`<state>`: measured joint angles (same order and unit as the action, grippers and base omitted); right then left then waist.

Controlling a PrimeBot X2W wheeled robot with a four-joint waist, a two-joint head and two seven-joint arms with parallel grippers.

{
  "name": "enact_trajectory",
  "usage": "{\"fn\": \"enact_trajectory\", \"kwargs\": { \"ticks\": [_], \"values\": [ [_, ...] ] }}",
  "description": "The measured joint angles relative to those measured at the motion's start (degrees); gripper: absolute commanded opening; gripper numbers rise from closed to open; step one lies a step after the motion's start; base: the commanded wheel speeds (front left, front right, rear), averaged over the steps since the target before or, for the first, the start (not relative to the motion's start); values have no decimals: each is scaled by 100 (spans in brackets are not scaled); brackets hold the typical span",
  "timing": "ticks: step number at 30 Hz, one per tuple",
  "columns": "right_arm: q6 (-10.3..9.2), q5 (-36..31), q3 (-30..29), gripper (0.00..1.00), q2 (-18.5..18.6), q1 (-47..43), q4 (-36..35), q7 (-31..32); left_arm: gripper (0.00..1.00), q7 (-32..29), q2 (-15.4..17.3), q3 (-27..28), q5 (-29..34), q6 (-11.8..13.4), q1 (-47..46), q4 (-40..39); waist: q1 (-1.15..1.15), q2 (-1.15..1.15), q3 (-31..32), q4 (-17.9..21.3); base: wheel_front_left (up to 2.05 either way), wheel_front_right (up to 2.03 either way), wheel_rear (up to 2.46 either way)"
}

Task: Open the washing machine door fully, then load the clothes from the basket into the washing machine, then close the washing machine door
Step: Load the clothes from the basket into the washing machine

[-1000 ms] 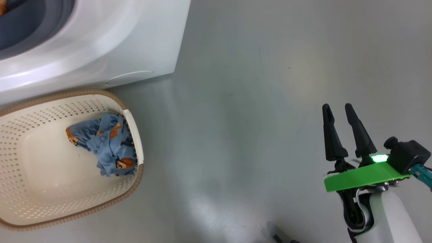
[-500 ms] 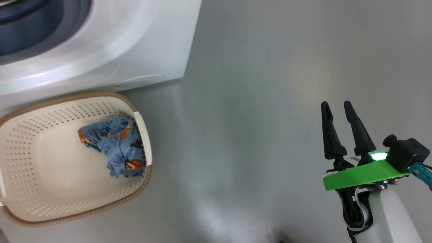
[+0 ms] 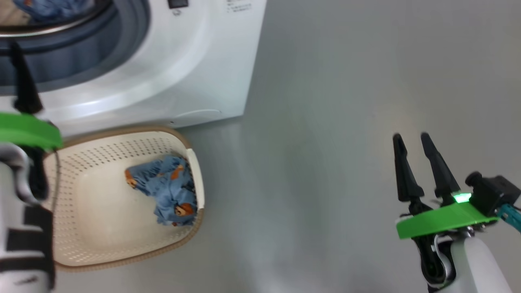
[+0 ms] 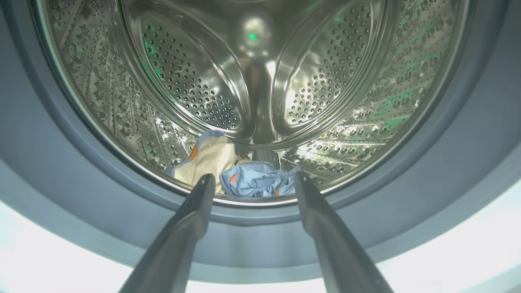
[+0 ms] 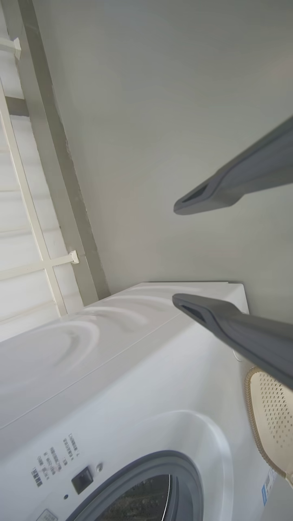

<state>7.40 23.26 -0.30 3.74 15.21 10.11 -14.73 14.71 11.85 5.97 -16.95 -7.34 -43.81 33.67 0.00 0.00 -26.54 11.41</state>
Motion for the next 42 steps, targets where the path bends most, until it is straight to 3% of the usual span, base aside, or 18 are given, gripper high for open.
{"fn": "enact_trajectory", "kwargs": {
  "ticks": [15,25,42],
  "values": [
    [0,-16,-145,100,383,-722,183,1,100,-1,-523,-220,170,0,1605,-305,0,0,912,-589,0,0,0],
    [0,-15,-226,100,481,-1066,219,1,100,-2,-628,-176,243,0,2493,-645,0,0,1483,-959,0,0,0],
    [0,-15,-456,100,494,-1860,249,1,100,-7,-723,-108,390,0,4019,-1272,0,0,2321,-1269,0,0,0]
  ]
}}
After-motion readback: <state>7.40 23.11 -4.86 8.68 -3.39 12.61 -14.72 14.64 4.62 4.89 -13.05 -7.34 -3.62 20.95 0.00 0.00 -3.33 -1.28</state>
